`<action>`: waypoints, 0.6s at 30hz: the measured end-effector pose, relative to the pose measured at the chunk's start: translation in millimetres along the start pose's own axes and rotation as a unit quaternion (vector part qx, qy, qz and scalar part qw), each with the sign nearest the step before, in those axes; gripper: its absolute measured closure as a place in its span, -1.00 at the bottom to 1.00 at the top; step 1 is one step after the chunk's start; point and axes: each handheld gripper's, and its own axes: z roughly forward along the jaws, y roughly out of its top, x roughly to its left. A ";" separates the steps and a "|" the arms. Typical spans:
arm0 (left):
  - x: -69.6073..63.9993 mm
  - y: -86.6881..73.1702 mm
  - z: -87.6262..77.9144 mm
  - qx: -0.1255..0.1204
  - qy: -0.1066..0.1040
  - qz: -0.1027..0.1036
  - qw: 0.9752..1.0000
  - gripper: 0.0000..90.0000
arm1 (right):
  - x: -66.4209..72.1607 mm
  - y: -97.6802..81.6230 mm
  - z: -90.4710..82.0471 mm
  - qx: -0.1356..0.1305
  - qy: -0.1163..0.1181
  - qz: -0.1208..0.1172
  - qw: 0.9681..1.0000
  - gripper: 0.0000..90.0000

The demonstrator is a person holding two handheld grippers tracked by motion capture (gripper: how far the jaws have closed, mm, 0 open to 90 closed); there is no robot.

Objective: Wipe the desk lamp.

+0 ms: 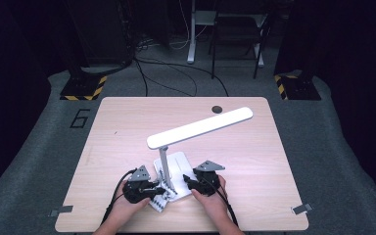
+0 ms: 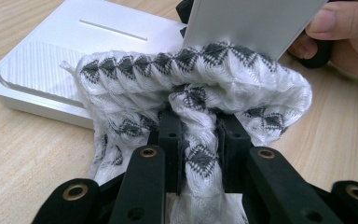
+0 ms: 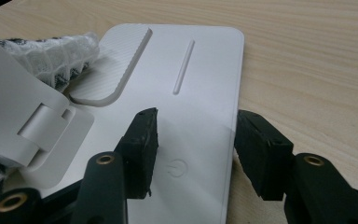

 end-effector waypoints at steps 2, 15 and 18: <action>-0.3 2.2 -2.0 0.000 -0.003 -0.007 1.000 0.68 | 0.0 0.0 -0.1 0.000 0.000 -0.001 1.000 0.09; -18.7 47.9 -51.9 -0.062 -0.010 0.011 0.998 0.68 | 0.7 -0.1 -0.3 -0.002 -0.005 -0.008 1.000 0.09; -23.9 61.2 -67.5 -0.086 -0.013 0.024 0.996 0.68 | 0.7 0.0 -0.4 0.001 -0.004 -0.008 1.000 0.09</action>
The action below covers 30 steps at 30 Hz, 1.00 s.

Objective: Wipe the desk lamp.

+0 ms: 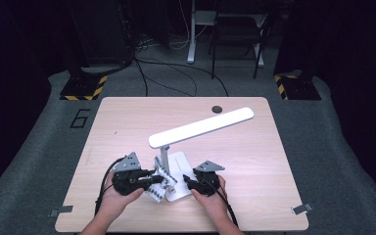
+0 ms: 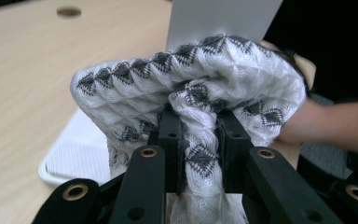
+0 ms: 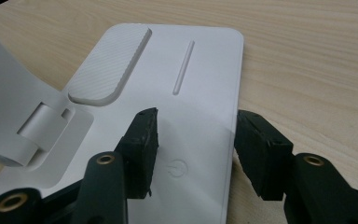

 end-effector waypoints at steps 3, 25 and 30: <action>-3.2 13.4 -13.5 -0.022 0.004 0.018 1.000 0.67 | 0.5 -0.1 0.1 -0.002 -0.002 -0.001 1.000 0.09; 35.9 -21.5 1.9 -0.019 0.061 -0.019 0.998 0.65 | -0.6 0.0 -0.1 -0.001 0.003 0.003 1.000 0.09; 52.6 -48.7 10.9 -0.014 0.072 -0.052 0.996 0.65 | -1.5 -0.4 -0.2 -0.001 0.007 0.005 1.000 0.07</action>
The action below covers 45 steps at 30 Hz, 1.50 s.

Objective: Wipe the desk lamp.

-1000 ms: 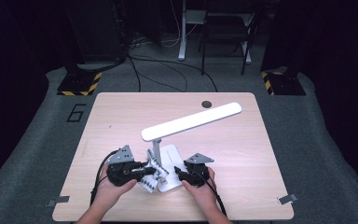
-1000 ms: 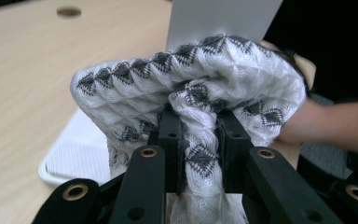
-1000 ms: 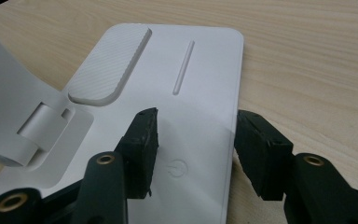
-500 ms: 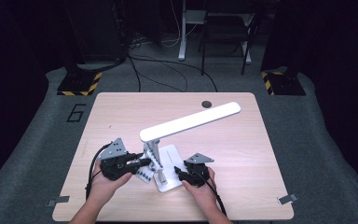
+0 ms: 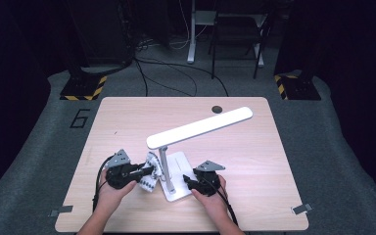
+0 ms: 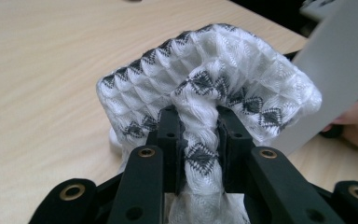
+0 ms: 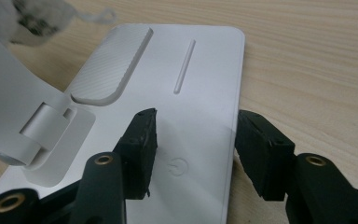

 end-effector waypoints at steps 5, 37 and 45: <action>7.8 -24.8 21.1 0.043 -0.015 -0.010 0.999 0.65 | 3.5 0.3 -1.6 0.000 -0.012 -0.017 1.000 0.06; 41.8 -20.7 57.7 0.084 0.060 -0.004 0.995 0.66 | -7.4 4.1 4.0 0.009 0.021 -0.008 1.000 0.09; 56.6 -13.9 61.7 0.085 0.080 -0.023 0.993 0.66 | -6.1 4.1 4.4 0.007 0.019 -0.004 1.000 0.09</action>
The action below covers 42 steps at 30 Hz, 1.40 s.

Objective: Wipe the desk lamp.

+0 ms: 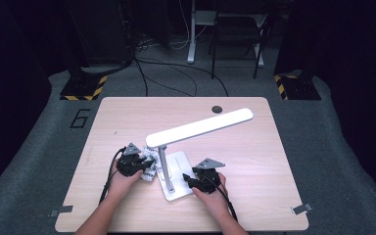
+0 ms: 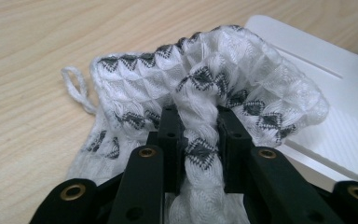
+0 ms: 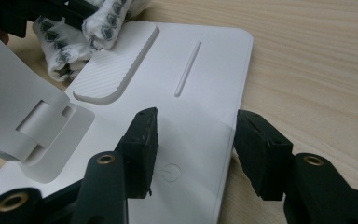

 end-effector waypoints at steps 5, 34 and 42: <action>1.0 3.0 4.6 -0.004 0.016 -0.004 1.000 0.65 | -0.3 0.0 0.2 -0.001 0.000 -0.002 1.000 0.09; -47.3 -17.7 -17.1 0.030 -0.071 0.057 0.995 0.68 | 1.3 -0.3 0.4 -0.003 -0.007 0.006 1.000 0.10; -24.0 -6.9 -8.3 0.016 -0.031 0.020 0.999 0.67 | 0.7 -0.2 0.5 -0.003 -0.006 0.002 1.000 0.09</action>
